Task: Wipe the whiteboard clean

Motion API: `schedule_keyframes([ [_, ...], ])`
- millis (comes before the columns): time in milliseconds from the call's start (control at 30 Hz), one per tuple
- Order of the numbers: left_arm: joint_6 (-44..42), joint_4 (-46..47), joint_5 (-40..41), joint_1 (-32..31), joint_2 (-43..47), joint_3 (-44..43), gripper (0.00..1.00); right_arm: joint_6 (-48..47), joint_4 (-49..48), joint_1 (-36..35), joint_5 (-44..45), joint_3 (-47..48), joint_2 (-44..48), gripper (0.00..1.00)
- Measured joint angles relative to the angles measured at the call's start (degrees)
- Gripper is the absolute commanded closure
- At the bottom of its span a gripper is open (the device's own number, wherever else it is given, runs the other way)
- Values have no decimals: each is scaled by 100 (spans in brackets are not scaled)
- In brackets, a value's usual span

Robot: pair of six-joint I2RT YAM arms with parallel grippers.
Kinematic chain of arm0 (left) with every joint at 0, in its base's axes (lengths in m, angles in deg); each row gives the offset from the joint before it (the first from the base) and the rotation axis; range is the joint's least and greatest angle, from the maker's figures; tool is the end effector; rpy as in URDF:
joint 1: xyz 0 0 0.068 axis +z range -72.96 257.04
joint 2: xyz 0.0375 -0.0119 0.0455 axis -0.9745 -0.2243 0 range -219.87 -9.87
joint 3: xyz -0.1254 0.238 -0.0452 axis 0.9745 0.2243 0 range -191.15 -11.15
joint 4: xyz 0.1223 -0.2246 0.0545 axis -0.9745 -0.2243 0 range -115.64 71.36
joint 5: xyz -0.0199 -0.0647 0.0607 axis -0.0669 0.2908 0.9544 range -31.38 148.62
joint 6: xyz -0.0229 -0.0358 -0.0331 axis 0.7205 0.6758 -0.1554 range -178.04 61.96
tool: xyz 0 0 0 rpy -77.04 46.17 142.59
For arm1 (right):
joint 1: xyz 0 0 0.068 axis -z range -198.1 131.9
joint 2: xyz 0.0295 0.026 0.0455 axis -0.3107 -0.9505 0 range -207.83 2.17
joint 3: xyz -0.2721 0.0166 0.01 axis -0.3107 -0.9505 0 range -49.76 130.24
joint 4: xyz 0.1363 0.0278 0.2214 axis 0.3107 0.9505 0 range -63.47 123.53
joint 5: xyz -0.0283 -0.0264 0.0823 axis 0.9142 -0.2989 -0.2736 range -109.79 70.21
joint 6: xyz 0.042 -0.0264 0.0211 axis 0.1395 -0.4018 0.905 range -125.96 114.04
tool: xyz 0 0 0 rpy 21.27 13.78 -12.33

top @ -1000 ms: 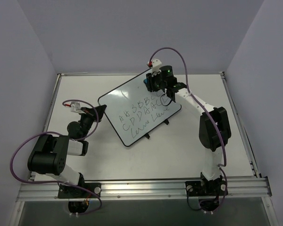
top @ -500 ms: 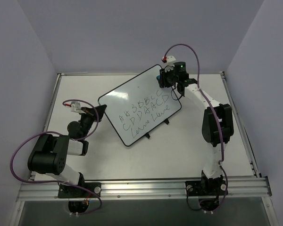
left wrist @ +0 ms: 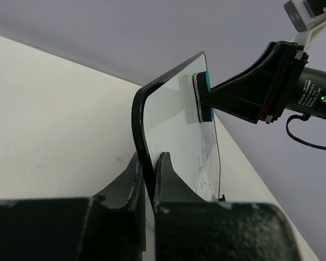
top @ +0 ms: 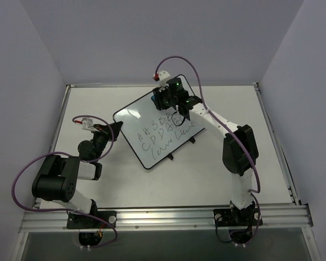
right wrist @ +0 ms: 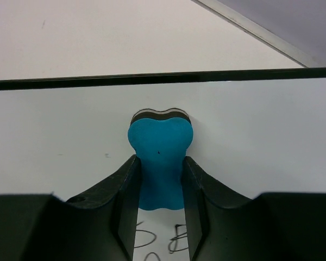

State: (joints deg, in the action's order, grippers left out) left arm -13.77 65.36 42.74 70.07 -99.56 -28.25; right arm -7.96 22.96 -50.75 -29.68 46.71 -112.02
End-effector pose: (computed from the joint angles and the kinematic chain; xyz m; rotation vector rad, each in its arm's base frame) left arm 0.2522 -0.0407 0.1830 -0.2252 1.4260 -0.9309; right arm 0.4056 0.2671 0.3102 -0.6672 1.7219 0.5332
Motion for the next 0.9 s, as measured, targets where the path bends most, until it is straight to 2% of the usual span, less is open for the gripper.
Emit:
schedule_keyframes([
  [300, -24, -4, 20, -2, 0, 4, 98, 286, 280, -844, 450, 52, 20, 100],
  [600, -59, 15, 20, -24, 2, 4, 98, 501, 317, -1591, 455, 2, 42, 100],
  [767, -79, 24, 26, -35, 2, 4, 98, 503, 402, -1781, 468, 2, 28, 100],
  [900, -87, 9, 72, -46, -2, 2, 98, 505, 302, -1558, 358, -170, 92, 100],
])
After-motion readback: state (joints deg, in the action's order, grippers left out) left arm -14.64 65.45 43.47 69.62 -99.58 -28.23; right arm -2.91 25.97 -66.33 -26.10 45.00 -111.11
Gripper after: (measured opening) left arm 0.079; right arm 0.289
